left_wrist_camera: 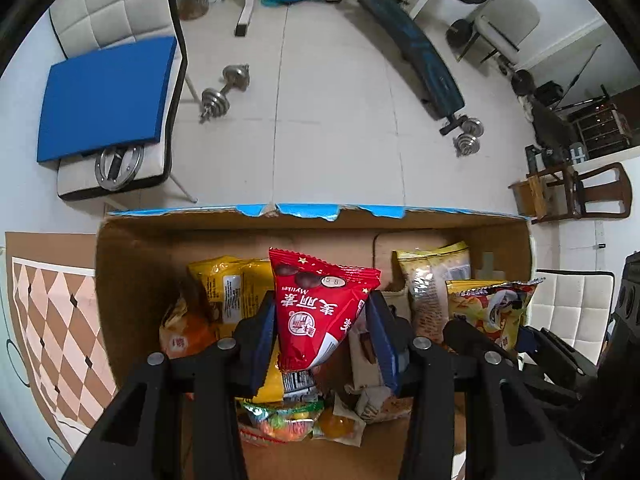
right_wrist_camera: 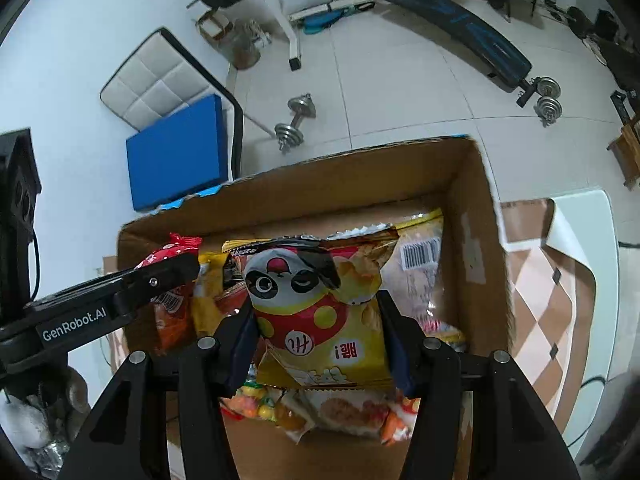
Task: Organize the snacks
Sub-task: 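Carry the red candy pack and yellow panda bag into the box with both tools, then open both tools to release the packs in the box and withdraw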
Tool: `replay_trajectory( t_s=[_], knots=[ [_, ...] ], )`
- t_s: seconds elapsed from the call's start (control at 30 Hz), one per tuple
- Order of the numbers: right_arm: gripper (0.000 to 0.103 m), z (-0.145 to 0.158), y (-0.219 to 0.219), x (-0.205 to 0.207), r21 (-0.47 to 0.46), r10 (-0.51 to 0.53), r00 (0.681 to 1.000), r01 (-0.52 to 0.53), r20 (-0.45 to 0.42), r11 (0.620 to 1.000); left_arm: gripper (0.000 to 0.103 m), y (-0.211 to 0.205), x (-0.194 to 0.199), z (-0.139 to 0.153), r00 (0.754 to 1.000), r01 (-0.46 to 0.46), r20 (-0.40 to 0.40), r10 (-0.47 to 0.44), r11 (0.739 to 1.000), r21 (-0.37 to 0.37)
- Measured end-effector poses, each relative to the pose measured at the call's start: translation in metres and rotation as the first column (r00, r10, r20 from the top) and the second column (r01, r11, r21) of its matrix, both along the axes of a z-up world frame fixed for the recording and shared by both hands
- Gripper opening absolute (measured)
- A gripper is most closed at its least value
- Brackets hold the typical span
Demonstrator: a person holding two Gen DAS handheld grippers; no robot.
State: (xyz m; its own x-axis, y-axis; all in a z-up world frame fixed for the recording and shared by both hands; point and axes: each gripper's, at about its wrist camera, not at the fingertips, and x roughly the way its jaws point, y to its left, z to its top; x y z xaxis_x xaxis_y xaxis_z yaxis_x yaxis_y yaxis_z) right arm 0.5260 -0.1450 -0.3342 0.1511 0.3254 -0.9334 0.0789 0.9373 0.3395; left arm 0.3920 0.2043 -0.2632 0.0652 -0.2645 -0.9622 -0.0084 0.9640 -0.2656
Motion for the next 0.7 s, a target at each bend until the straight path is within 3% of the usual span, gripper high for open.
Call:
replay_trajectory(
  t_s=[0.43, 0.47, 0.5, 0.53, 0.57, 0.6, 0.67, 0.7],
  knots=[
    [0.060, -0.033, 0.015, 0.031, -0.032, 0.051, 0.999, -0.051, -0.012, 0.998, 0.042, -0.011, 0.014, -0.029, 0.995, 0.009, -0.097, -0.008, 1.000, 0.011],
    [0.066, -0.035, 0.014, 0.032, -0.029, 0.050, 0.999, -0.050, -0.023, 0.998, 0.042, -0.008, 0.014, -0.030, 0.994, -0.008, -0.108, 0.008, 1.000, 0.008],
    [0.081, -0.038, 0.013, 0.033, -0.031, 0.045, 0.998, -0.047, -0.041, 0.998, 0.042, -0.007, 0.015, -0.031, 0.994, -0.018, -0.112, 0.019, 1.000, 0.013],
    [0.089, -0.039, 0.011, 0.032, -0.043, 0.039, 0.998, -0.042, -0.056, 0.998, 0.044, -0.004, 0.014, -0.031, 0.992, -0.030, -0.119, 0.032, 0.999, 0.021],
    [0.094, -0.038, 0.010, 0.033, -0.055, 0.036, 0.998, -0.040, -0.056, 0.998, 0.053, -0.003, 0.014, -0.032, 0.991, -0.036, -0.129, 0.039, 0.999, 0.024],
    [0.094, -0.039, 0.008, 0.032, -0.059, 0.038, 0.998, -0.041, -0.052, 0.997, 0.057, -0.002, 0.013, -0.031, 0.991, -0.033, -0.129, 0.036, 0.999, 0.031],
    [0.094, -0.038, 0.004, 0.030, -0.070, 0.039, 0.997, -0.044, -0.060, 0.997, 0.075, -0.003, 0.011, -0.026, 0.994, -0.028, -0.108, 0.035, 0.998, 0.061],
    [0.094, -0.037, 0.002, 0.028, -0.073, 0.037, 0.997, -0.041, -0.064, 0.997, 0.078, -0.003, 0.009, -0.025, 0.994, -0.028, -0.100, 0.034, 0.997, 0.069]
  ],
)
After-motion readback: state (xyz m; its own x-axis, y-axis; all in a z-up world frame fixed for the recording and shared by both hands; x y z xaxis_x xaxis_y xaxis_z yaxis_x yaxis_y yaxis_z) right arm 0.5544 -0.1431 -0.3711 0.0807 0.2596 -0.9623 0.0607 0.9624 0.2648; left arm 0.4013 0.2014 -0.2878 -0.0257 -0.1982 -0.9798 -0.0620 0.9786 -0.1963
